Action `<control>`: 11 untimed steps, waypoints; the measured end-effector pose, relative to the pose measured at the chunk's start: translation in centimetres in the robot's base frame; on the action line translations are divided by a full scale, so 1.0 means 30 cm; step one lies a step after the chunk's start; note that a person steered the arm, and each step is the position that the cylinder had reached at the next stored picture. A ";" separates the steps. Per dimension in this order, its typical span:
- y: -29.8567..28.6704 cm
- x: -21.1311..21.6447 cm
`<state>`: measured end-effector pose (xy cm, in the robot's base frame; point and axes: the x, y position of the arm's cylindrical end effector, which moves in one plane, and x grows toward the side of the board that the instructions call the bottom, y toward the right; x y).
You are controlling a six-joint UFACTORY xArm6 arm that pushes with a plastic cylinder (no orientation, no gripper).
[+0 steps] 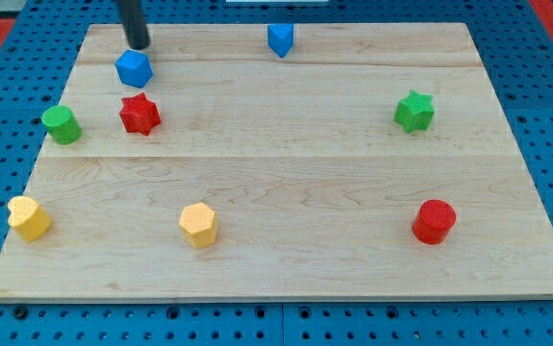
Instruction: Place the blue triangle towards the top right side of the red star
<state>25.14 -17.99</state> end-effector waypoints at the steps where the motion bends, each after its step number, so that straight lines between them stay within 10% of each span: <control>1: -0.133 0.164; 3: 0.160 0.131; 5: 0.902 -0.008; 6: 0.917 -0.191; 8: 0.305 0.021; 11: 0.212 -0.176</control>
